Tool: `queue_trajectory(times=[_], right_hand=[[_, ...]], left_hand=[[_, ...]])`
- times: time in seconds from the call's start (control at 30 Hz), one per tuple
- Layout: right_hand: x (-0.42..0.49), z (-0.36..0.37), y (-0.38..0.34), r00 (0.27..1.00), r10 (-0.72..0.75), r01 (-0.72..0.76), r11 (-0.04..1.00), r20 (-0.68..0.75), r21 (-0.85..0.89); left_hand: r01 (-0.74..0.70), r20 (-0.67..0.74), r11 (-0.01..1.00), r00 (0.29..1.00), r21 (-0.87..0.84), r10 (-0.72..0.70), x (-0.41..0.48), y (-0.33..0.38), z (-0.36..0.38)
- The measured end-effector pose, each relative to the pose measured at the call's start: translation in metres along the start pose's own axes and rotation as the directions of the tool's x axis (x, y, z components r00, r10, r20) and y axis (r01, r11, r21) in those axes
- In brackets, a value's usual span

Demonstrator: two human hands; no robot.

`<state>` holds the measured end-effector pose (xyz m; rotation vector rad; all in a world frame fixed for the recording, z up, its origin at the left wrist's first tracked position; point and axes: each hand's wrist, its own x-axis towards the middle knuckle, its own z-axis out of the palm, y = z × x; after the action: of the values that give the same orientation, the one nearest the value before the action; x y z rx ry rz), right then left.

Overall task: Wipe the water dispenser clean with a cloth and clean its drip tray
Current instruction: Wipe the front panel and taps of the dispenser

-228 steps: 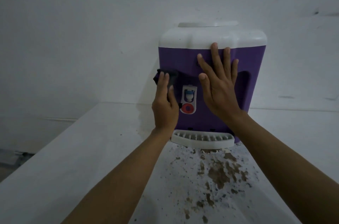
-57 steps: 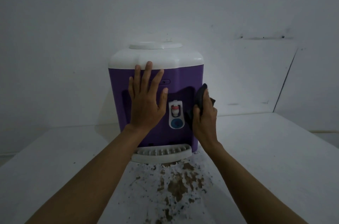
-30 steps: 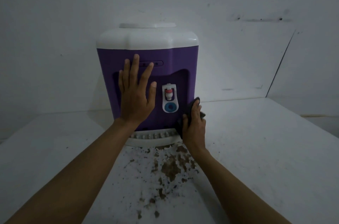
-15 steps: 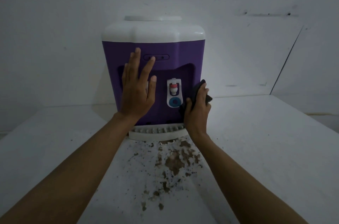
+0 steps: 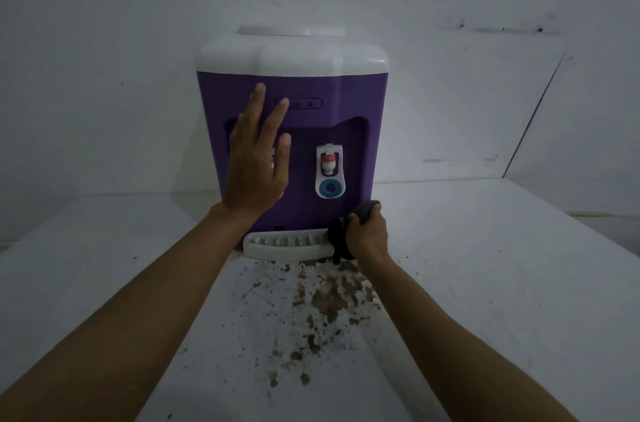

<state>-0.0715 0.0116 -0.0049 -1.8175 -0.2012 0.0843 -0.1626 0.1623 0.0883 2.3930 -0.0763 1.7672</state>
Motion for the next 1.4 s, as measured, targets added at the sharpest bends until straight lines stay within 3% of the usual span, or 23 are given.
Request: queue_trajectory(times=[0.37,0.6,0.73,0.83,1.07,1.4], right_hand=[[0.005,-0.018,-0.086,0.915,-0.381,0.393,0.915,-0.130,0.086],[-0.019,-0.010,-0.107,0.880,-0.441,0.466,0.873,-0.178,0.145],[-0.029,-0.003,-0.113,0.912,-0.326,0.394,0.868,-0.250,0.302],[-0.035,0.006,-0.116,0.935,-0.284,0.349,0.838,-0.212,0.419],[-0.043,0.016,-0.138,0.999,-0.033,0.049,0.577,-0.036,0.815],[-0.046,0.021,-0.140,0.998,-0.011,-0.049,0.589,0.068,0.807]], left_hand=[[0.024,0.014,0.997,1.000,-0.076,-0.023,0.004,-0.003,-0.013],[0.018,-0.046,0.999,0.999,0.041,-0.016,0.009,-0.009,-0.021],[0.056,-0.039,0.996,0.998,0.068,-0.054,0.009,-0.013,-0.028],[0.073,-0.025,0.994,0.997,0.080,-0.072,0.008,-0.019,-0.037],[0.118,0.047,0.993,0.992,0.014,-0.118,0.001,-0.027,-0.044],[0.166,0.027,0.978,0.986,-0.122,-0.164,0.004,-0.021,-0.049]])
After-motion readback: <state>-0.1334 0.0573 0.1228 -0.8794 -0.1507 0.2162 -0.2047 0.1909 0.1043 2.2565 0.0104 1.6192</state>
